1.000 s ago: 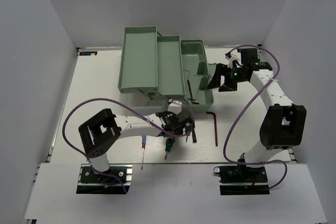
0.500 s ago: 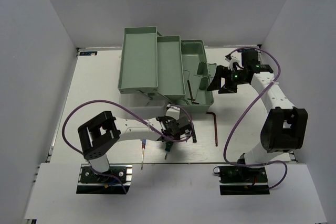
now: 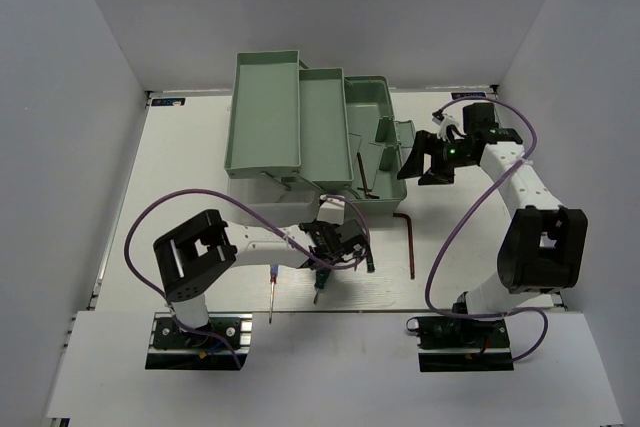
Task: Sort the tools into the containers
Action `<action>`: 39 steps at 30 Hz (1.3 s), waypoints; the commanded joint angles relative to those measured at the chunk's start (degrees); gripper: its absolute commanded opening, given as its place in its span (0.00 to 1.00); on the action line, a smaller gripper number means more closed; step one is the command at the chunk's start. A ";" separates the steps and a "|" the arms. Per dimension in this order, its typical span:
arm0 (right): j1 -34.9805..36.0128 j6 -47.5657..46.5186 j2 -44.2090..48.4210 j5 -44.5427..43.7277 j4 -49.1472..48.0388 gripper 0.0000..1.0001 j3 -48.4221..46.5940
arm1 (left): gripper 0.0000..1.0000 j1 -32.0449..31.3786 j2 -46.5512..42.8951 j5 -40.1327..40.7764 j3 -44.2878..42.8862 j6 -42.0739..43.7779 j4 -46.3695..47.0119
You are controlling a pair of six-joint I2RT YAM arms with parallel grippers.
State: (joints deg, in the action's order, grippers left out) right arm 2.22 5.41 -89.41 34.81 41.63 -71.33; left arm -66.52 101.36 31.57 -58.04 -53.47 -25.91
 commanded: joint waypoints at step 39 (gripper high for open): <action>-5.47 -9.45 7.49 -0.80 1.97 0.86 7.78 | 0.00 -2.38 -12.15 -5.91 -14.47 20.34 -3.35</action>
State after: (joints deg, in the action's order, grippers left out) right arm -2.79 -3.14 -83.33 34.00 43.48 -63.79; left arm -68.53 91.83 27.11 -70.04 -35.81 -28.12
